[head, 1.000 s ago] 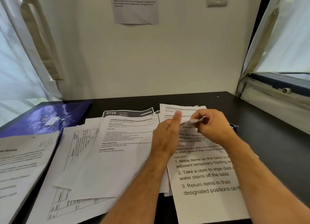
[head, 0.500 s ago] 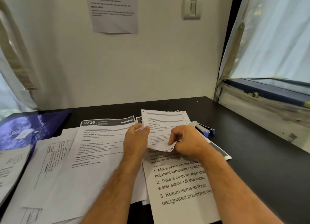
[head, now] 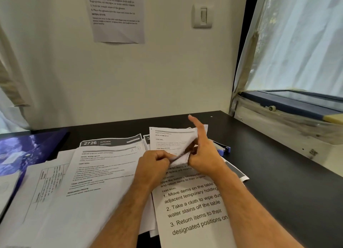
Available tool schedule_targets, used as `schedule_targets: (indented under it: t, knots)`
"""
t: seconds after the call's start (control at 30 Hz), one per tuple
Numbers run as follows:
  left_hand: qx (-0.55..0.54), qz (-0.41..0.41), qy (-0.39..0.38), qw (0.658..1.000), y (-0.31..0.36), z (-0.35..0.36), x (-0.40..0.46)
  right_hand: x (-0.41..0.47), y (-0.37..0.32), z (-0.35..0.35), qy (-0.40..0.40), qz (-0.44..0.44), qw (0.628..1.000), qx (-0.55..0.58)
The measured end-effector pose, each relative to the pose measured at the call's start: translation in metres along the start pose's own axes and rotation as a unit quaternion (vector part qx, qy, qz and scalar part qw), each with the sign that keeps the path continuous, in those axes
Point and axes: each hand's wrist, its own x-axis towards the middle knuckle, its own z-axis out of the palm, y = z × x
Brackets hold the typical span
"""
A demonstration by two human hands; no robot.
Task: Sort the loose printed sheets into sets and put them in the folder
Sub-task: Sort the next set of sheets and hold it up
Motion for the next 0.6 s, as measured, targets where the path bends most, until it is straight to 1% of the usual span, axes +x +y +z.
schedule_targets:
  t: [0.1,0.13,0.23,0.27,0.43,0.6]
  knots:
    - [-0.032,0.005,-0.026,0.999,0.004,0.0,-0.001,0.002,0.003,-0.004,0.012,-0.012,1.0,0.001]
    - [-0.044,0.001,-0.019,0.999,0.005,-0.001,-0.001,0.003,0.003,-0.005,0.017,-0.007,1.0,-0.008]
    - [-0.057,-0.021,0.063,0.996,0.0,-0.003,0.005,0.003,0.002,-0.007,0.029,-0.002,0.999,-0.03]
    - [-0.054,-0.026,0.073,0.996,-0.003,-0.003,0.007,0.003,0.002,-0.007,0.027,-0.003,0.999,-0.032]
    - [-0.075,-0.053,0.036,0.995,-0.007,-0.005,0.014,0.002,0.003,-0.005,0.014,-0.003,1.0,-0.022]
    - [-0.063,-0.049,0.05,0.996,-0.009,-0.006,0.016,0.003,0.004,-0.004,0.017,-0.004,0.999,-0.028]
